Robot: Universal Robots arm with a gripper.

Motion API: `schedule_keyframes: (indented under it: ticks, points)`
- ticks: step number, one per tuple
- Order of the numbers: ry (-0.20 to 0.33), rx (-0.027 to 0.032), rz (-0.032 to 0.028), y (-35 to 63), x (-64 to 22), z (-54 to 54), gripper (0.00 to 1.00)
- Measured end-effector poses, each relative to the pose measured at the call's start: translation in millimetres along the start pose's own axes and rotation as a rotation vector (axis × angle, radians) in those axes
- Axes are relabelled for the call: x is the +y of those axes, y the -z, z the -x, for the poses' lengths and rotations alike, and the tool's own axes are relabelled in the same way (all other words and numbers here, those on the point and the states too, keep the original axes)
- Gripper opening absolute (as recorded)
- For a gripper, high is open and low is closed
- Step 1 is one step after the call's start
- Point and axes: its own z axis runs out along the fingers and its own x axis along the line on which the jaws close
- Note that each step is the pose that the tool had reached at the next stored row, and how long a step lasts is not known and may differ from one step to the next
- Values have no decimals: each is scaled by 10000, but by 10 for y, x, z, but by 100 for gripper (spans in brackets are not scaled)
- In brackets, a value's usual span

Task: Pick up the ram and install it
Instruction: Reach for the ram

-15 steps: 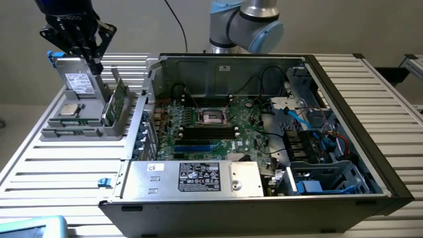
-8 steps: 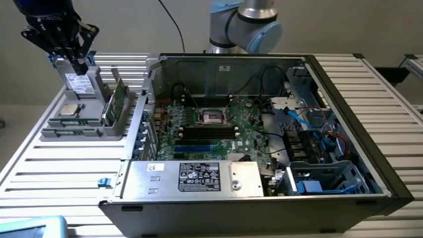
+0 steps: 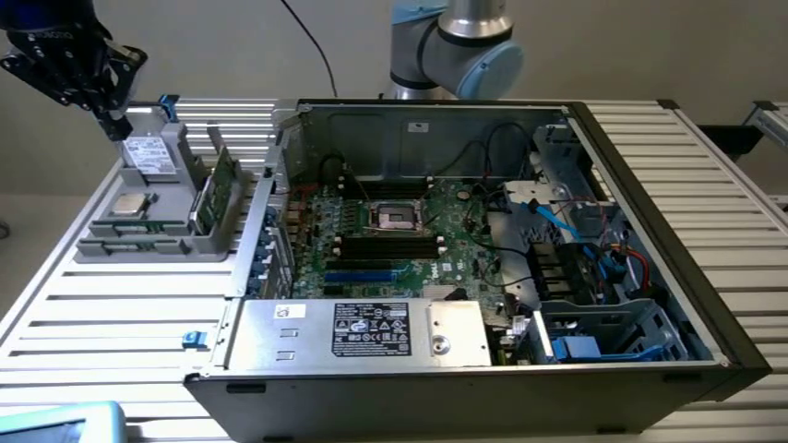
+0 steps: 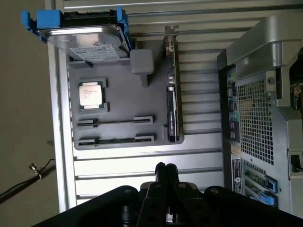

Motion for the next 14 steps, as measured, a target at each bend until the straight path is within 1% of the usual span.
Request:
schedule_keyframes:
  ticks: [8, 10, 14]
  points:
    - [-1, 0, 0, -11, 4, -364, 11]
    - [-1, -2, 0, -19, 33, -447, 11]
    - [-1, 2, -14, -39, 123, -539, 11]
